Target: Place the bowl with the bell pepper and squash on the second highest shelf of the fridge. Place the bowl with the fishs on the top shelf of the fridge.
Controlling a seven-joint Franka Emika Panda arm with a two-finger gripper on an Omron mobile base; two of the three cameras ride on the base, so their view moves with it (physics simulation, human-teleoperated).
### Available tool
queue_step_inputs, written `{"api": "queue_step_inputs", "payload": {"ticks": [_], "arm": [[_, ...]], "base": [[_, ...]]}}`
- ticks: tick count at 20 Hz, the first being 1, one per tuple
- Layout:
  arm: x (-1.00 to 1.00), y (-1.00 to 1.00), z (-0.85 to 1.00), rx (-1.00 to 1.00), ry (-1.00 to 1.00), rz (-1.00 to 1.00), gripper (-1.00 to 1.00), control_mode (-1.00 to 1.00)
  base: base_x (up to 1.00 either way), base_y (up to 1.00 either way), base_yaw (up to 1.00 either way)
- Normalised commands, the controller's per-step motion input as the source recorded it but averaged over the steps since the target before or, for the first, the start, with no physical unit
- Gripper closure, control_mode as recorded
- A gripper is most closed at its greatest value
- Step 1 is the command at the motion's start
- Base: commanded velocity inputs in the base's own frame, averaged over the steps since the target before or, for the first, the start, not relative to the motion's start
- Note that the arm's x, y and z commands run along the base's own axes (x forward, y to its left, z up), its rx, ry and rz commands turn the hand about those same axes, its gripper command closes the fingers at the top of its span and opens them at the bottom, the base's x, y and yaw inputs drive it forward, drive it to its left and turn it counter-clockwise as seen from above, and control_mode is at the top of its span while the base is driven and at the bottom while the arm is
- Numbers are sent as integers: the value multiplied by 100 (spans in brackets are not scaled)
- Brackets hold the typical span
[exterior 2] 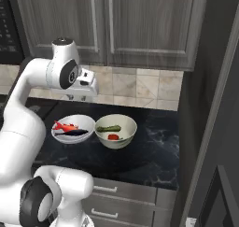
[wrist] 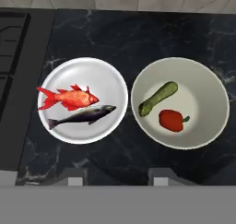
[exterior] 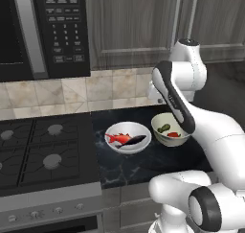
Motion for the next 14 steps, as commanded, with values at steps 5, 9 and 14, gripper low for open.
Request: {"api": "queue_step_inputs", "payload": {"ticks": [5, 9, 14], "arm": [[-56, -73, -8, 15, -2, -15, -100, -100], [-41, -87, -57, 18, 5, -54, -100, -100], [-2, -74, -86, 15, 9, -64, -100, -100]], "base": [[0, 0, 0], [0, 0, 0], [0, 0, 0]]}}
